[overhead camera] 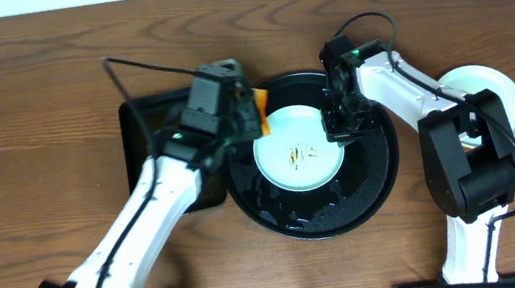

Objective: Clean dirty plates on tray and stack at the side
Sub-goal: 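Scrub the crumb-covered light-blue plate with the sponge, right gripper holding rim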

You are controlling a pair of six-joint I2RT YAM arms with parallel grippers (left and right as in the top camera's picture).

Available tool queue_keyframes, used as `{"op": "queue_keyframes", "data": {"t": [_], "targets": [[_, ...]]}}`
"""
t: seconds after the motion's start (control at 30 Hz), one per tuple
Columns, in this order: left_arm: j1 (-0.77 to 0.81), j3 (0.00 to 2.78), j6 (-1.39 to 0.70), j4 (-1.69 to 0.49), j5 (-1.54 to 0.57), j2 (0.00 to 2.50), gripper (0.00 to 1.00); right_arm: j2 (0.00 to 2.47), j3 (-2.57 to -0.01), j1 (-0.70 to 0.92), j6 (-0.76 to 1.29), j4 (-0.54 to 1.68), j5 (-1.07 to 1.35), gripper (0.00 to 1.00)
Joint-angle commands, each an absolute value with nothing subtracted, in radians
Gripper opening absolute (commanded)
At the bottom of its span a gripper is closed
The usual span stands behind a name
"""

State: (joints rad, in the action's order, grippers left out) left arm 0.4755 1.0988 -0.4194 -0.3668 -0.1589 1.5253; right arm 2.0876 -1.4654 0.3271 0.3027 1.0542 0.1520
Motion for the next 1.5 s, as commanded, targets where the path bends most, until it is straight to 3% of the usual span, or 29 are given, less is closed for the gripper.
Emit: {"op": "queue_keyframes", "data": {"t": [0.0, 0.47, 0.67, 1.0, 1.17, 1.47], "targets": [[0.521, 1.110, -0.436, -0.348, -0.223, 1.608, 0.07, 2.083, -1.461, 0.334, 0.291, 1.061, 0.083, 0.01], [0.580, 1.110, -0.613, -0.191, -0.482, 1.818, 0.07, 2.083, -1.461, 0.335, 0.291, 1.063, 0.083, 0.01], [0.582, 1.110, -0.692, -0.184, -0.499, 1.860, 0.08, 2.083, -1.461, 0.335, 0.291, 1.062, 0.083, 0.01], [0.616, 1.110, -0.694, -0.107, -0.602, 1.924, 0.08, 2.083, -1.461, 0.334, 0.291, 1.062, 0.083, 0.01], [0.624, 1.110, -0.675, -0.101, -0.574, 1.942, 0.07, 2.083, -1.461, 0.334, 0.290, 1.062, 0.083, 0.01], [0.550, 1.110, -0.609, -0.217, -0.346, 1.940, 0.07, 2.083, -1.461, 0.334, 0.290, 1.065, 0.082, 0.01]]}}
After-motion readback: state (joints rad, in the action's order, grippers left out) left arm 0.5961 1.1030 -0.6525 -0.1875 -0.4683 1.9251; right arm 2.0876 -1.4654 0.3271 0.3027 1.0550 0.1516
